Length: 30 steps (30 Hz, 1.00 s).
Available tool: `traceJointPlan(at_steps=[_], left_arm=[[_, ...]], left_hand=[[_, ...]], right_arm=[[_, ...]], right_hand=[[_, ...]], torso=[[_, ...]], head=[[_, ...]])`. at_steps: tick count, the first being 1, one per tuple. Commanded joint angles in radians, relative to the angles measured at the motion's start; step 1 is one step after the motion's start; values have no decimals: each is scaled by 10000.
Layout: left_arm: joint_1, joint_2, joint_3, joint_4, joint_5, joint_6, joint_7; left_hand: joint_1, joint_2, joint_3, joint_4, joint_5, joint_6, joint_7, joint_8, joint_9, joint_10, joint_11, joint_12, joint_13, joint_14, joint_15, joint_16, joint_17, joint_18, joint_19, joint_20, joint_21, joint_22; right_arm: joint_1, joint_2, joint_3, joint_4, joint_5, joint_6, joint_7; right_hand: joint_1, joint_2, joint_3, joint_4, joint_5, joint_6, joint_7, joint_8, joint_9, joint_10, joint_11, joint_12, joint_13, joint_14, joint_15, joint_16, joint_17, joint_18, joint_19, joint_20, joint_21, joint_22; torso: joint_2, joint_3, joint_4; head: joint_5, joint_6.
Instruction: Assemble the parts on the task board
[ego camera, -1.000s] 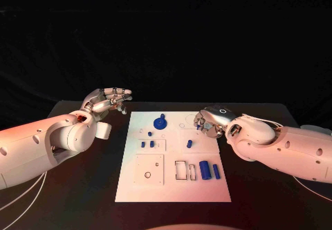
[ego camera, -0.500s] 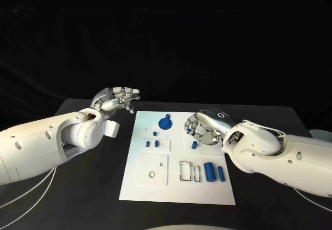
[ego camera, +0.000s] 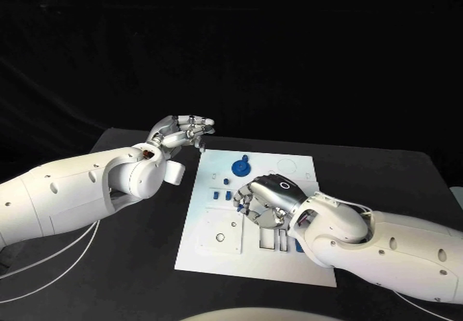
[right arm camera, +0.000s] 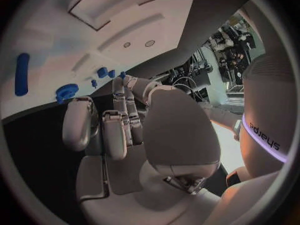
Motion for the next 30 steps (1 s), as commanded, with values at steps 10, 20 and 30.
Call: traceJointPlan(at_steps=[10, 20, 30], left_arm=[[10, 94, 4, 113, 51, 11, 55], [11, 93, 4, 115, 49, 27, 34], [11, 89, 4, 111, 48, 42, 5]], left_hand=[[18, 23, -41, -7, 67, -75, 12, -62, -19, -88, 25, 63, 17, -71, -8, -37, -17, 143, -60, 24, -48, -18], [9, 24, -46, -1, 69, -91, 19, -68, -22, -109, 32, 70, 20, -73, -2, -32, -19, 142, -58, 29, -53, -21], [-1, 22, -54, 4, 70, -116, 29, -77, -26, -143, 43, 80, 25, -77, 7, -25, -23, 142, -55, 37, -62, -27]], right_arm=[[-511, 476, -74, -571, -306, 8, 268], [-657, 599, -87, -767, -304, 67, 334], [-682, 667, -92, -922, -305, 139, 349]], right_hand=[[-158, 2, -33, -53, 20, 10, 14, 43, 6, -34, -30, -69, -6, 658, -51, 48, 597, -94, 22, 24, -63, 667], [-257, -20, -77, -56, 48, -39, 25, 24, 11, -63, -14, -103, 1, 659, -36, 53, 603, -91, 11, 33, -87, 663], [-263, -19, -80, -56, 53, -40, 25, 24, 12, -62, -14, -104, 2, 661, -35, 57, 612, -91, 10, 34, -87, 664]], torso=[[5, 13, 8], [7, 17, -6], [4, 13, 1]], head=[[90, -163], [106, -239], [127, -257]])
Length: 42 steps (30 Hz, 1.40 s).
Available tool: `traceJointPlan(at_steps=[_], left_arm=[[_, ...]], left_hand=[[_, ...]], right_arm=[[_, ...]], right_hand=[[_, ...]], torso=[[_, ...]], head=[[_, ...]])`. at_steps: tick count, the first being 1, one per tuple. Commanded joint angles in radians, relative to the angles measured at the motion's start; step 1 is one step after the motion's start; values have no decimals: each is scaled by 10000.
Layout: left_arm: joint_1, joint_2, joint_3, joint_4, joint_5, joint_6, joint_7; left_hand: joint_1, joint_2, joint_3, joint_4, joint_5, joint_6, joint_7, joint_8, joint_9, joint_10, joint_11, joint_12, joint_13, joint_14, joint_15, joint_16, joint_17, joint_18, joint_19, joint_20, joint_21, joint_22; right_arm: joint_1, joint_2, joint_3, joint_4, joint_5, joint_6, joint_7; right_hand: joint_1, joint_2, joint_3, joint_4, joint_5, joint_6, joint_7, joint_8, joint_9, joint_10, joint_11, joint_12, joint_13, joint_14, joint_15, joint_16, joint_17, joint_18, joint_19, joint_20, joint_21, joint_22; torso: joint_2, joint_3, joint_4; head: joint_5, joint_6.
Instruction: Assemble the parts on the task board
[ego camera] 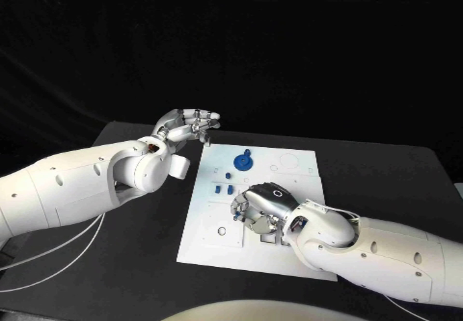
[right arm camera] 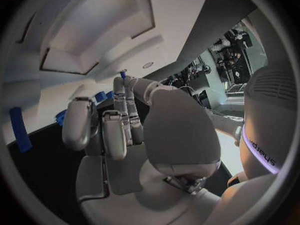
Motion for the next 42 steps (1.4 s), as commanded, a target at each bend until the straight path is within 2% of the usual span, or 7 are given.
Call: traceJointPlan(at_steps=[1, 26, 30, 31, 33, 35, 42], left_arm=[[10, 16, 7, 25, 44, 54, 22], [12, -7, 7, 16, 42, 41, -48], [12, -8, 7, -5, 42, 30, -53], [12, -8, 7, -14, 42, 28, -55], [12, -8, 7, -25, 42, 26, -57], [12, -8, 7, -37, 42, 24, -60], [12, -1, 7, -78, 42, 31, -79]], left_hand=[[-2, 22, -54, 4, 70, -80, -7, -60, -12, -109, 7, 29, 19, -78, 7, -25, -15, 142, -56, 36, -63, -15], [-11, 28, -57, 12, 72, -101, 2, -68, -15, -141, 16, 38, 23, -82, 15, -19, -19, 141, -53, 43, -71, -20], [-11, 28, -57, 12, 72, -101, 2, -68, -15, -141, 16, 38, 23, -82, 15, -19, -19, 141, -53, 43, -71, -20], [-11, 28, -57, 12, 72, -101, 2, -68, -15, -141, 16, 38, 23, -82, 15, -19, -19, 141, -53, 43, -71, -20], [-11, 28, -57, 12, 72, -101, 2, -68, -15, -141, 16, 38, 23, -82, 15, -19, -19, 141, -53, 43, -71, -20], [-11, 28, -57, 12, 72, -101, 2, -68, -15, -141, 16, 38, 23, -82, 15, -19, -19, 141, -53, 43, -71, -20], [-4, 35, -53, 9, 74, -120, 6, -75, -19, -169, 21, 46, 27, -87, 20, -14, -22, 142, -50, 48, -77, -24]], right_arm=[[-14, 36, -4, -51, -137, 142, 101], [-20, 177, -52, -220, -248, 761, 29], [-19, 160, -56, -222, -228, 681, 53], [-18, 149, -57, -217, -228, 625, 46], [-18, 130, -58, -206, -230, 514, 21], [-18, 103, -59, -183, -241, 343, -8], [-17, -106, -57, -15, -298, -280, -181]], right_hand=[[-91, 18, -51, -30, 25, 16, 77, 5, 8, -51, -6, -48, -6, 661, -36, 58, 614, -92, 11, 34, -20, 668], [-248, -39, -164, -31, 30, -42, 82, -22, 13, -88, 10, -94, 9, 653, -20, 46, 582, -75, -32, 48, -111, 632], [-705, -294, -432, 146, 333, -352, 193, -224, -76, -344, 124, -290, -39, 648, 79, 48, 576, -58, -88, 113, -250, 576], [-914, -477, -559, 241, 370, -659, 332, -428, -171, -655, 255, -490, -121, 649, 177, 59, 593, -48, -126, 175, -351, 529], [-938, -520, -582, 247, 381, -696, 364, -462, -190, -783, 305, -570, -157, 647, 211, 62, 598, -39, -150, 203, -412, 498], [-1054, -714, -710, 284, 563, -1040, 455, -715, -310, -1083, 424, -732, -251, 621, 319, 34, 532, 0, -232, 304, -630, 389], [-1098, -825, -858, 294, 653, -1198, 474, -869, -384, -1327, 470, -809, -320, 604, 362, 19, 488, 42, -287, 370, -808, 300]], torso=[[-2, 0, 2], [-4, -1, -9], [-12, 1, -11], [-12, 1, -11], [-13, 1, -6], [-14, 3, -4], [-12, 13, -1]], head=[[15, -13], [33, -65], [28, -61], [28, -61], [25, -56], [21, -48], [10, -1]])
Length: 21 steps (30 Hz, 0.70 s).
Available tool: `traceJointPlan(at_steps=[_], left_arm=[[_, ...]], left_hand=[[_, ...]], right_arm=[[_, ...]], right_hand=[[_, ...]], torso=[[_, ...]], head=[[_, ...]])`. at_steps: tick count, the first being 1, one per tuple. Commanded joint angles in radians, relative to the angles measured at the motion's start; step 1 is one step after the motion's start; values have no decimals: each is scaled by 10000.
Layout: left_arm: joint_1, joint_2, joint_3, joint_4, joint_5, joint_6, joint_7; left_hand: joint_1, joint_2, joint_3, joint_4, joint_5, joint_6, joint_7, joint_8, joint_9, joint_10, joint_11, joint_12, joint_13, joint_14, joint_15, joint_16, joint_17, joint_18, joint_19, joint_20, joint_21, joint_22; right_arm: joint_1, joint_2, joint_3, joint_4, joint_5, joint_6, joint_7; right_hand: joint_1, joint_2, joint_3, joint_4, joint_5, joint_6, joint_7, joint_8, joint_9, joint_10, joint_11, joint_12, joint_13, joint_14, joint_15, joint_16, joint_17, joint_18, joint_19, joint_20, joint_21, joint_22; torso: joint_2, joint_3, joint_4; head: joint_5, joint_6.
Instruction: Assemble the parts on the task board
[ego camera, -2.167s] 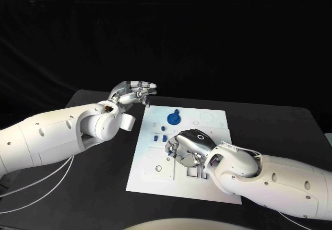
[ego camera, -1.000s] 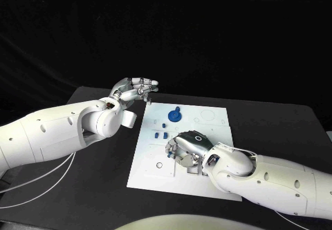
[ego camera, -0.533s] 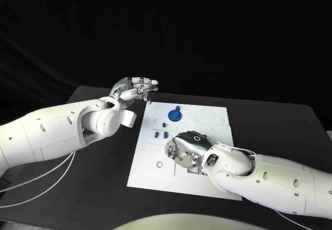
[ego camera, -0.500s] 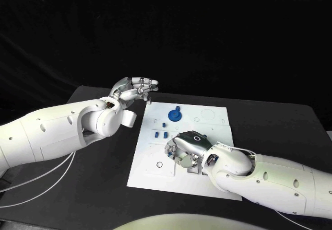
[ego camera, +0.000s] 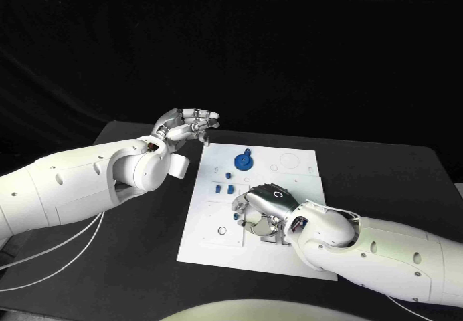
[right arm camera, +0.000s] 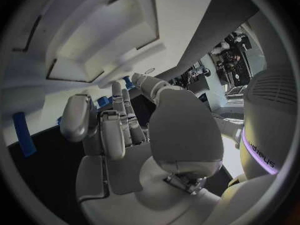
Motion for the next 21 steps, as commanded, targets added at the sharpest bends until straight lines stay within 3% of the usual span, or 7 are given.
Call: traceJointPlan(at_steps=[1, 6, 10, 14, 16, 19, 21], left_arm=[[11, 18, 7, -7, 42, 35, 25], [10, 15, 6, -32, 42, 45, 9], [10, 6, 5, -48, 42, 68, -11], [10, 4, 3, -55, 42, 89, -23], [10, 10, 1, -60, 42, 101, -25], [10, 14, 0, -62, 42, 115, -26], [10, 17, -1, -65, 43, 124, -28]], left_hand=[[-4, 35, -53, 9, 32, -48, 7, -34, -10, -94, 18, 46, 10, -85, 17, -14, -15, 142, -50, 48, -38, -17], [-4, 35, -53, 9, 32, -48, 7, -34, -10, -94, 18, 46, 10, -85, 17, -14, -15, 142, -50, 48, -38, -17], [-4, 35, -53, 9, 32, -48, 7, -34, -10, -94, 18, 46, 10, -85, 17, -14, -15, 142, -50, 48, -38, -17], [-4, 34, -54, 8, 31, -63, 12, -40, -13, -115, 23, 52, 13, -88, 21, -11, -18, 143, -48, 52, -43, -20], [-4, 34, -54, 8, 31, -63, 12, -40, -13, -115, 23, 52, 13, -88, 21, -11, -18, 143, -48, 52, -43, -20], [-4, 34, -54, 8, 31, -63, 12, -40, -13, -115, 23, 52, 13, -88, 21, -11, -18, 143, -48, 52, -43, -20], [-4, 34, -54, 8, 31, -63, 12, -40, -13, -115, 23, 52, 13, -88, 21, -11, -18, 143, -48, 52, -43, -20]], right_arm=[[-7, -142, 5, 146, -169, -528, -196], [90, -633, 97, 604, -66, -737, -254], [448, -1292, 207, 1040, 337, -583, -293], [961, -1905, 260, 1183, 761, 79, -341], [1193, -2179, 275, 1172, 871, 500, -377], [1373, -2404, 284, 1112, 914, 947, -405], [1471, -2531, 288, 1037, 913, 1321, -385]], right_hand=[[-38, -109, -82, 3, 34, -100, 10, -66, -14, -77, -8, -13, -4, 580, 91, 5, 447, 39, 12, 79, -34, 301], [-29, -93, -88, 6, 41, -78, 2, -61, -13, -64, -13, 2, -4, 580, 91, 6, 446, 35, 26, 84, -9, 315], [-19, -64, -108, 16, 58, -13, -5, -42, -9, -32, -22, 36, -2, 580, 86, 8, 446, 41, 26, 90, -26, 308], [-17, -105, -172, 10, 25, -23, -11, -68, -24, -122, -13, 12, -29, 572, 91, -5, 412, 72, -34, 98, -180, 229], [-52, -195, -481, 40, -5, -188, -105, -187, -77, -376, -59, -41, -98, 558, 69, -21, 373, 95, -70, 92, -287, 180], [-42, -210, -773, 68, 36, -247, -115, -239, -100, -531, -50, -41, -141, 549, 70, -33, 344, 104, -92, 91, -367, 145], [76, -125, -1355, 117, 125, -309, -217, -292, -123, -796, -20, -22, -210, 533, 94, -53, 300, 130, -152, 105, -555, 55]], torso=[[-2, 3, 6], [-7, 0, -4], [-14, -6, -23], [-22, -17, -39], [-23, -25, -35], [-34, -29, -46], [-27, -22, -46]], head=[[-16, 29], [-66, 88], [-167, 166], [-293, 238], [-343, 267], [-372, 290], [-383, 319]])
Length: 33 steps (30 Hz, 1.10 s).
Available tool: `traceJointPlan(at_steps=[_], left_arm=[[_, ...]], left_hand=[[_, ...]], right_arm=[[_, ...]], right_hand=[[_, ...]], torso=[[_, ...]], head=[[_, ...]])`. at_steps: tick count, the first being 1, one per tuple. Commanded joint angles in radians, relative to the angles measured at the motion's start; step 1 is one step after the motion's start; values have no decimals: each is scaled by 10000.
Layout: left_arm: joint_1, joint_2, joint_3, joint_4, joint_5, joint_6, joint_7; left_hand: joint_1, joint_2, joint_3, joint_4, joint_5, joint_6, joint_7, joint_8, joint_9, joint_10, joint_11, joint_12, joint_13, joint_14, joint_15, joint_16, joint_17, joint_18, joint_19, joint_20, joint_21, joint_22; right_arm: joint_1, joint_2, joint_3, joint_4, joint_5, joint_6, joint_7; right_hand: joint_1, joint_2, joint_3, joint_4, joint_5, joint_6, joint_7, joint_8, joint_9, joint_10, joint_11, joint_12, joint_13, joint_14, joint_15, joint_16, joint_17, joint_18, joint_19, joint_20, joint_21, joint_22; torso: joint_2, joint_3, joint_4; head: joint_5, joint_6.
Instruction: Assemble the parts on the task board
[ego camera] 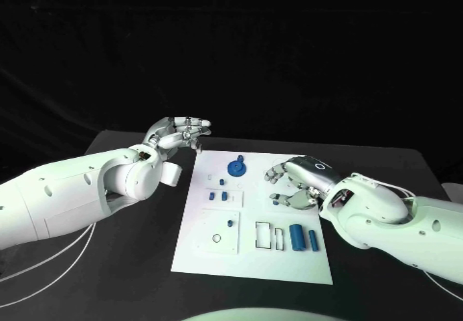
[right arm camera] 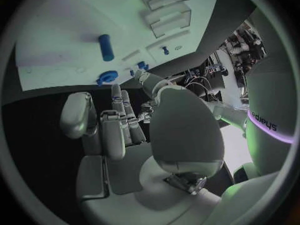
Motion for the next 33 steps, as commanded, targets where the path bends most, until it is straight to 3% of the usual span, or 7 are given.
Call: traceJointPlan(at_steps=[1, 6, 10, 21, 23, 29, 33], left_arm=[[11, 18, 5, 9, 42, 119, 24], [11, 17, 2, -6, 42, 138, 7], [10, 16, -1, -12, 40, 215, -64], [11, -6, -6, 2, 35, 290, -147], [11, -11, -6, 7, 35, 292, -148], [11, -16, -6, 18, 34, 301, -154], [11, -26, -6, 18, 34, 299, -162]], left_hand=[[-5, 34, -55, 8, 31, -65, 13, -40, -14, -84, -10, 54, 16, -56, -11, -11, -9, 143, -48, 52, -44, -13], [-5, 33, -56, 8, 30, -68, 14, -41, -14, -88, -9, 56, 17, -56, -10, -10, -10, 143, -47, 53, -45, -14], [-7, 30, -58, 8, 29, -73, 15, -43, -15, -96, -7, 59, 18, -58, -9, -8, -11, 143, -47, 55, -47, -15], [-18, 25, -67, 13, 25, -96, 22, -51, -19, -130, 2, 65, 21, -61, -1, -2, -14, 143, -45, 62, -54, -19], [-18, 25, -67, 13, 25, -96, 22, -51, -19, -130, 2, 65, 21, -61, -1, -2, -14, 143, -45, 62, -54, -19], [-24, 32, -68, 20, 23, -104, 25, -53, -20, -142, 6, 70, 23, -60, 2, 2, -15, 142, -43, 65, -57, -21], [-31, 40, -69, 28, 23, -109, 28, -54, -21, -151, 8, 76, 26, -60, 5, 6, -16, 142, -41, 69, -59, -23]], right_arm=[[98, -128, -11, -89, 298, 1355, -89], [148, -166, -16, -217, 201, 1839, -2], [146, -103, -30, -349, 194, 2089, 78], [110, 150, -58, -597, 275, 2395, 150], [85, 217, -61, -655, 285, 2375, 160], [-5, 394, -67, -820, 298, 2365, 145], [-56, 477, -70, -916, 286, 2315, 112]], right_hand=[[203, 98, -654, 55, 176, 29, -11, -13, -8, -252, 30, 16, -72, 538, 99, -41, 325, 134, -101, 0, -160, 41], [434, 234, -976, 72, 252, 29, -46, -27, -31, -360, 46, 115, -116, 532, 115, -48, 301, 134, -84, 12, -182, 39], [493, 291, -1034, 90, 245, 71, -54, -11, -33, -327, 35, 181, -119, 529, 109, -52, 291, 133, -73, 12, -180, 44], [711, 562, -866, 196, 134, 317, 7, 50, -68, 90, -59, 551, -137, 571, 24, 15, 413, 79, 108, -50, 95, 207], [816, 675, -582, 243, -325, 427, -5, 53, -102, 278, -84, 614, -190, 589, 0, 45, 465, 58, 169, -81, 182, 267], [847, 825, -180, 358, -505, 686, -8, 121, -110, 600, -117, 690, -243, 611, -28, 88, 542, 34, 236, -102, 300, 349], [894, 917, 61, 383, -673, 861, -48, 181, -97, 833, -175, 743, -251, 625, -70, 117, 594, 14, 287, -136, 409, 419]], torso=[[-3, 1, -13], [-2, 15, -21], [-2, -6, 13], [15, -10, -3], [12, -8, -9], [12, -3, 16], [5, -3, -1]], head=[[-47, 58], [-31, 58], [-43, 43], [-24, 37], [-19, 37], [-23, 1], [-13, -17]])
